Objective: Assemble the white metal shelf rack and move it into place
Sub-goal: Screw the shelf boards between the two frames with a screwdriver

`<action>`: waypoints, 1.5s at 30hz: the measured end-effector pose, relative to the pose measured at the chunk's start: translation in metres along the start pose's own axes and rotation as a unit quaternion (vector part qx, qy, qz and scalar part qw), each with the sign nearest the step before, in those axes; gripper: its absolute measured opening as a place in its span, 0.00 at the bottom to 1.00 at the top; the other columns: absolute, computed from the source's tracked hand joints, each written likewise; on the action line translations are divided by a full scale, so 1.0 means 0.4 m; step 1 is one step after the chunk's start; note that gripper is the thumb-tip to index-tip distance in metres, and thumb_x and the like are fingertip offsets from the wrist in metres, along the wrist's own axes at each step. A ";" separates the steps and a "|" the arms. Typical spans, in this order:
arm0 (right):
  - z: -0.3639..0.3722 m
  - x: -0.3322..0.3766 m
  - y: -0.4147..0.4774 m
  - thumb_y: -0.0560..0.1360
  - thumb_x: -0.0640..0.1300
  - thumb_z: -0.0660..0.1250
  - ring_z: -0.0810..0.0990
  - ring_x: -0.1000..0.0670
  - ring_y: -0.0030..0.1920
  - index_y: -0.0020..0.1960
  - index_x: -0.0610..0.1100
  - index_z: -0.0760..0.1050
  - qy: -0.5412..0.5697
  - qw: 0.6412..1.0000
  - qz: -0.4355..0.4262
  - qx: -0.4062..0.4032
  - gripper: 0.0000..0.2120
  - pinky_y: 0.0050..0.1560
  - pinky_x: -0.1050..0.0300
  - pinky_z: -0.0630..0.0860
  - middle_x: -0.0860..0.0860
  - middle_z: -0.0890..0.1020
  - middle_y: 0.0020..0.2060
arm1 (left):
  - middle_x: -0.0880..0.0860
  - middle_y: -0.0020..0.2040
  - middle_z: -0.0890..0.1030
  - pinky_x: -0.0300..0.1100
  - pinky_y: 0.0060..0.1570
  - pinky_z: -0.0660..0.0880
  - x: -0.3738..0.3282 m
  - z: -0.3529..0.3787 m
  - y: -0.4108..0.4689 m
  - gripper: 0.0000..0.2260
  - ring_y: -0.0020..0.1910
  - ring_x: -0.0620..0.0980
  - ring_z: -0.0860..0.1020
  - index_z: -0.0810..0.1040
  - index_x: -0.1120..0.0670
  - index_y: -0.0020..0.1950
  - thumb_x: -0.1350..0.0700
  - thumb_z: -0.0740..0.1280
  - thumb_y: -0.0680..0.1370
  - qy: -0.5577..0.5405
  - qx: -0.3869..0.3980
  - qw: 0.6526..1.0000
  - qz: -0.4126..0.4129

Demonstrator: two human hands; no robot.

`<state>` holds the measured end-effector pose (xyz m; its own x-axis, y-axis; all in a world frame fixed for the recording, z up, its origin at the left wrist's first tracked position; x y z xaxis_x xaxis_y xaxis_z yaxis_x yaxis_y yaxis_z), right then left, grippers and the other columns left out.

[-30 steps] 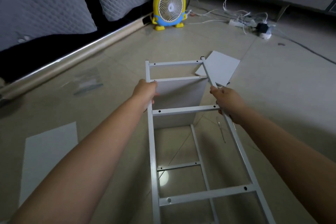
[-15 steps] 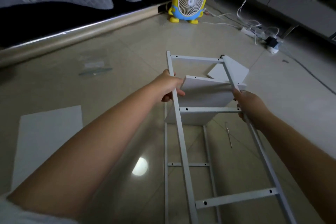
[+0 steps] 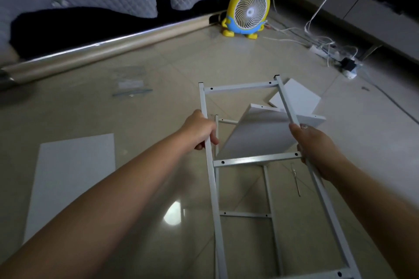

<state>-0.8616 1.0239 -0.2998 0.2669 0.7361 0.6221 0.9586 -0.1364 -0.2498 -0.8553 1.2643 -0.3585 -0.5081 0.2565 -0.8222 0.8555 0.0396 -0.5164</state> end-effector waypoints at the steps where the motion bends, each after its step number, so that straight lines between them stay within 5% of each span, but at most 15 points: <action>1: 0.009 -0.002 -0.003 0.79 0.54 0.54 0.70 0.49 0.29 0.49 0.39 0.71 0.001 1.000 0.001 0.002 0.18 0.35 0.54 0.70 0.45 0.72 0.30 | 0.62 0.40 0.79 0.31 0.19 0.57 0.008 -0.003 -0.005 0.12 0.24 0.50 0.64 0.62 0.55 0.54 0.67 0.57 0.73 0.004 -0.006 1.000 -0.002; 5: 0.027 -0.008 -0.010 0.79 0.54 0.54 0.70 0.49 0.30 0.51 0.40 0.71 -0.002 1.000 -0.004 0.009 0.18 0.32 0.56 0.69 0.45 0.71 0.31 | 0.65 0.45 0.79 0.33 0.20 0.58 0.016 -0.008 -0.015 0.13 0.24 0.51 0.65 0.62 0.56 0.53 0.67 0.58 0.72 0.011 -0.012 1.000 0.000; 13: 0.002 -0.016 -0.036 0.80 0.51 0.53 0.68 0.50 0.29 0.50 0.40 0.71 0.027 1.000 -0.009 0.013 0.16 0.29 0.58 0.68 0.46 0.69 0.31 | 0.59 0.35 0.77 0.34 0.21 0.57 -0.001 0.015 -0.035 0.11 0.24 0.51 0.64 0.62 0.56 0.53 0.67 0.55 0.73 0.013 -0.007 1.000 0.007; 18: -0.023 -0.045 -0.045 0.79 0.53 0.54 0.68 0.50 0.30 0.40 0.46 0.69 0.046 0.999 0.008 0.001 0.14 0.31 0.57 0.68 0.46 0.70 0.30 | 0.57 0.32 0.75 0.33 0.20 0.58 -0.032 0.041 -0.053 0.11 0.23 0.50 0.64 0.60 0.56 0.55 0.66 0.55 0.75 0.024 -0.012 0.999 0.029; 23: -0.062 -0.076 -0.037 0.79 0.54 0.53 0.65 0.52 0.27 0.40 0.43 0.68 0.088 0.996 0.020 -0.010 0.17 0.27 0.58 0.65 0.47 0.67 0.28 | 0.52 0.33 0.76 0.30 0.16 0.60 -0.087 0.062 -0.066 0.23 0.24 0.49 0.68 0.53 0.53 0.73 0.53 0.58 0.80 -0.004 -0.052 0.992 0.116; 27: -0.098 -0.105 -0.022 0.79 0.56 0.53 0.65 0.51 0.26 0.44 0.40 0.71 0.092 0.994 0.042 -0.028 0.20 0.27 0.58 0.64 0.47 0.67 0.27 | 0.51 0.32 0.76 0.32 0.20 0.63 -0.121 0.089 -0.074 0.10 0.25 0.48 0.71 0.69 0.56 0.58 0.52 0.56 0.81 -0.045 -0.063 0.990 0.118; 30: -0.130 -0.117 -0.009 0.79 0.55 0.53 0.67 0.50 0.29 0.50 0.38 0.73 0.121 0.990 0.060 -0.042 0.20 0.30 0.58 0.66 0.46 0.69 0.30 | 0.52 0.32 0.77 0.35 0.25 0.65 -0.130 0.125 -0.080 0.08 0.26 0.48 0.71 0.71 0.58 0.48 0.55 0.56 0.81 -0.033 -0.046 0.992 0.113; 33: -0.159 -0.129 0.013 0.80 0.53 0.53 0.69 0.49 0.32 0.54 0.38 0.72 0.122 0.990 0.063 -0.042 0.20 0.35 0.56 0.69 0.45 0.70 0.34 | 0.53 0.33 0.73 0.31 0.19 0.63 -0.125 0.169 -0.092 0.11 0.26 0.49 0.73 0.67 0.56 0.39 0.57 0.56 0.81 0.006 -0.038 0.994 0.105; 36: -0.159 -0.149 0.028 0.80 0.53 0.52 0.71 0.47 0.34 0.53 0.40 0.70 0.114 0.990 0.074 -0.034 0.18 0.39 0.54 0.70 0.42 0.72 0.37 | 0.53 0.33 0.68 0.31 0.17 0.63 -0.111 0.192 -0.100 0.12 0.28 0.49 0.74 0.65 0.57 0.37 0.57 0.57 0.80 -0.017 -0.068 0.993 0.090; 40: -0.135 -0.160 0.033 0.79 0.57 0.51 0.70 0.48 0.32 0.49 0.42 0.71 0.128 0.988 0.087 -0.017 0.19 0.40 0.52 0.71 0.45 0.72 0.33 | 0.53 0.29 0.70 0.38 0.26 0.67 -0.102 0.181 -0.101 0.14 0.20 0.46 0.71 0.66 0.56 0.35 0.52 0.58 0.80 -0.010 -0.117 0.989 0.085; 45: -0.136 -0.148 0.052 0.80 0.53 0.50 0.68 0.52 0.29 0.59 0.37 0.72 0.114 0.992 0.050 -0.001 0.22 0.29 0.59 0.67 0.48 0.69 0.31 | 0.54 0.30 0.70 0.39 0.26 0.67 -0.127 0.175 -0.102 0.15 0.21 0.47 0.70 0.66 0.57 0.36 0.53 0.57 0.81 -0.014 -0.164 0.980 0.110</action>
<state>-0.8522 0.9414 -0.3013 0.3765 0.5497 0.7457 0.9261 -0.2028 -0.3181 -0.8714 1.1820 -0.3126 -0.3064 0.2672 -0.9137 0.9283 0.2962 -0.2247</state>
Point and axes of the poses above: each hand's wrist, its own y-axis towards the middle knuckle, its own z-axis out of the palm, x = y × z, the point moved 7 cm from there along y, towards the middle knuckle
